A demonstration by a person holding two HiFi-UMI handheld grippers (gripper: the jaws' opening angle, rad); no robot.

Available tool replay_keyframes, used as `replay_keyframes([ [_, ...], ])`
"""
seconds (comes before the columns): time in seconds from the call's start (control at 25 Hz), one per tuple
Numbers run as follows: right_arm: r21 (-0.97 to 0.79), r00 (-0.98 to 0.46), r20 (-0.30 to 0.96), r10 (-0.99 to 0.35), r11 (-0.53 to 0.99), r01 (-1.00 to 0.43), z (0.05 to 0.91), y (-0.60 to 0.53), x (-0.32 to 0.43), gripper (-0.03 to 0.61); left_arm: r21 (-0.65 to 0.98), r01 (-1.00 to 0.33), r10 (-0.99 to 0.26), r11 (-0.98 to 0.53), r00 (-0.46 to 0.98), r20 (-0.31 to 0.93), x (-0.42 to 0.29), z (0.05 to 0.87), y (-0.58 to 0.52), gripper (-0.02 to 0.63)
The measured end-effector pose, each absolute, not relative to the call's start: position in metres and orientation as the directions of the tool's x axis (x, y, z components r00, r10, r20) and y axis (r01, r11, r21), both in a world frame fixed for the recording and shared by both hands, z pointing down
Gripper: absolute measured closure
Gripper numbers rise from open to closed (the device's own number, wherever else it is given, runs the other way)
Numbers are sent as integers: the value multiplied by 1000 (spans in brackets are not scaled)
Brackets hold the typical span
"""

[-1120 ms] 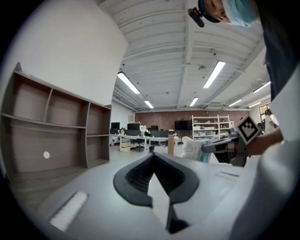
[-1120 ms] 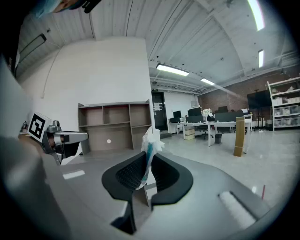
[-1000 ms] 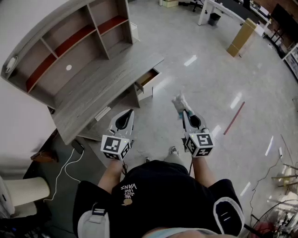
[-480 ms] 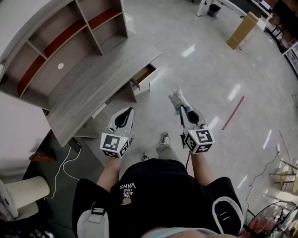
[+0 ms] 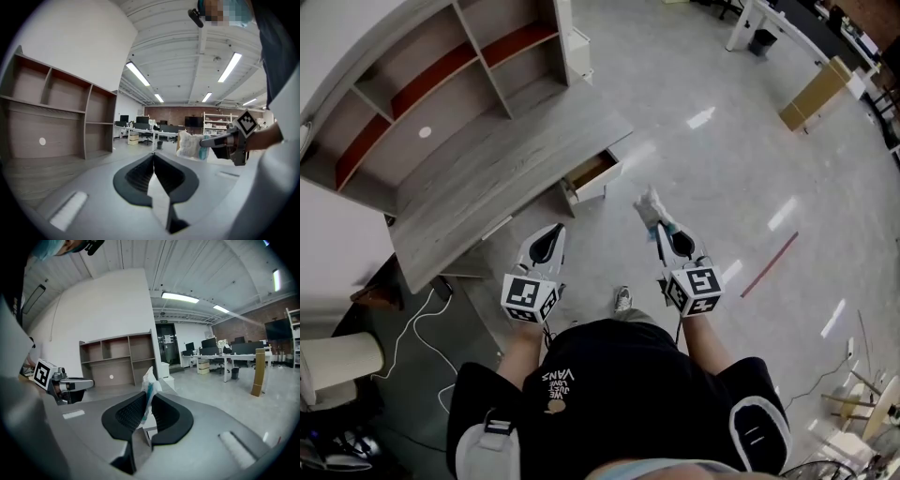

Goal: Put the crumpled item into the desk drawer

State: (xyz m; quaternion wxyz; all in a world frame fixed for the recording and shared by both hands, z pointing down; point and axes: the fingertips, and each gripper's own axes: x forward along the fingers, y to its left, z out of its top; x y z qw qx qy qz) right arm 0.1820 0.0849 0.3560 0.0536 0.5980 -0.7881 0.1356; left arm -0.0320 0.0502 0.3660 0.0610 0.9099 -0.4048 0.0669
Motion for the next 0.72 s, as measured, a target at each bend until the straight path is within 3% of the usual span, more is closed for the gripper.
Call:
replay_keyframes([
  [0.4, -139, -401, 287, -870, 377, -916, 374, 24, 189, 538, 59, -813, -784, -579, 575, 234, -28, 392, 19, 560],
  [0.72, -134, -378, 328, -865, 354, -926, 387, -18, 163, 538, 88, -785, -744, -614, 612, 270, -48, 415, -21, 560],
])
